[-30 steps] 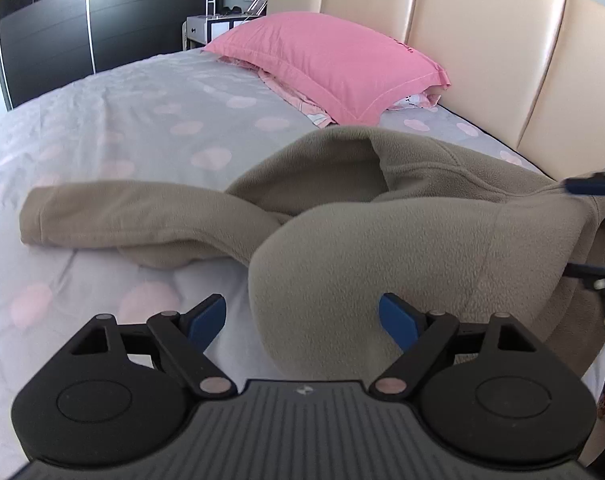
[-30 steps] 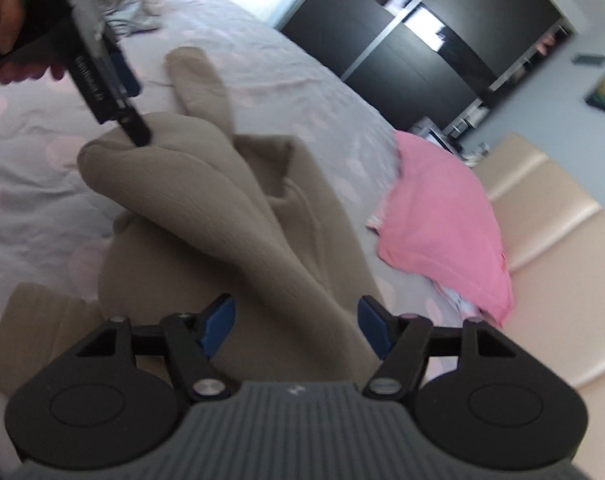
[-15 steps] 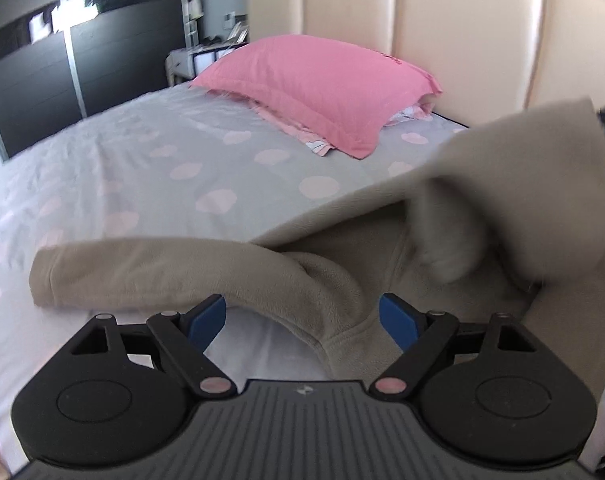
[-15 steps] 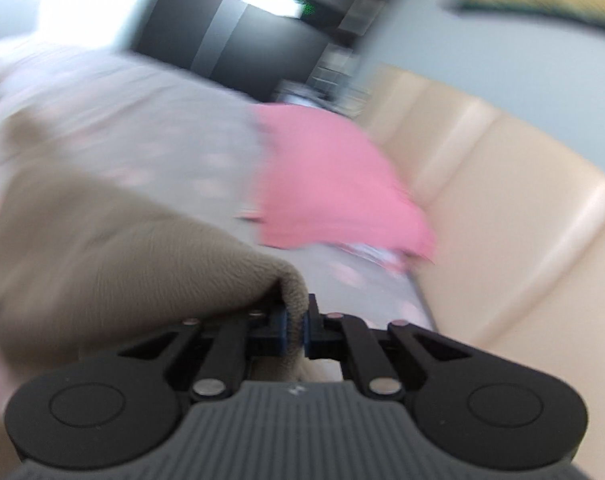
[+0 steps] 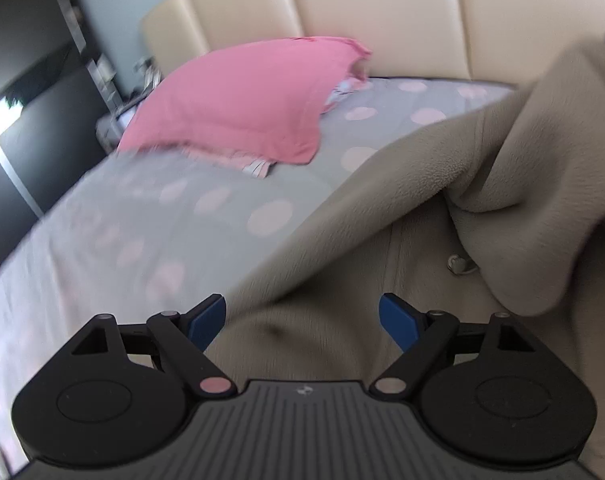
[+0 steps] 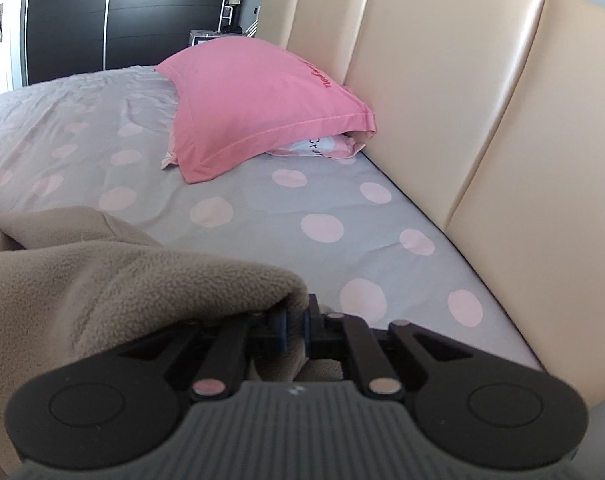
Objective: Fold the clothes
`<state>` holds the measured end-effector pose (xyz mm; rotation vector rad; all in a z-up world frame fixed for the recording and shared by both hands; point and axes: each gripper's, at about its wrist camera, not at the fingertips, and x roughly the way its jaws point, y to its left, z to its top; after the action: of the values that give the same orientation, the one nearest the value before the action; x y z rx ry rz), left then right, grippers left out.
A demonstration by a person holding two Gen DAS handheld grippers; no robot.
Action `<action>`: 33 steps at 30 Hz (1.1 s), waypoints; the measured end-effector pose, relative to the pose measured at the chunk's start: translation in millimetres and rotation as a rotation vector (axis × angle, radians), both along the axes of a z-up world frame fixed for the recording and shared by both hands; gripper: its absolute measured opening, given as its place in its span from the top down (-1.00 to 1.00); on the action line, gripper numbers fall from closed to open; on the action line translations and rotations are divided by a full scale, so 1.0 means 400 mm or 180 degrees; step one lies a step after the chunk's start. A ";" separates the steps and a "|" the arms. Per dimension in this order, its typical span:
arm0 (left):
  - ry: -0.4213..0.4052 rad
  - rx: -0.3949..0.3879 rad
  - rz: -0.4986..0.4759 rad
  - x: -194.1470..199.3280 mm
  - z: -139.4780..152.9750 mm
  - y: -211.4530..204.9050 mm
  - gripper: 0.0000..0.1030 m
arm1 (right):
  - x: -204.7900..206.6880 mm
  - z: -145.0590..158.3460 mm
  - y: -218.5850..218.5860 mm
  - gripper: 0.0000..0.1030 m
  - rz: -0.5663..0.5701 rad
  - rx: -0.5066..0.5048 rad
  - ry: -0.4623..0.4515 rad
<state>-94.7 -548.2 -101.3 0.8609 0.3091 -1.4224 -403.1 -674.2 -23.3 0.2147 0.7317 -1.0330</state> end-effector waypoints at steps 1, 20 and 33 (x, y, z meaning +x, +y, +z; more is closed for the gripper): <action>-0.0113 -0.0006 -0.0075 -0.012 -0.011 -0.021 -0.64 | -0.007 -0.001 0.000 0.85 0.0013 0.0026 -0.0035; -0.0047 0.0105 0.0092 -0.048 -0.050 -0.190 0.79 | -0.190 -0.054 -0.033 -0.02 0.0685 -0.0223 0.0667; -0.0040 0.0106 0.0297 -0.011 0.005 -0.161 0.83 | -0.034 -0.213 -0.138 0.53 0.1637 -0.0254 0.1739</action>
<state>-99.1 -612.7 -99.4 0.8712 0.3599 -1.3282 -416.7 -729.2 -108.6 -0.3293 1.1614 -0.6201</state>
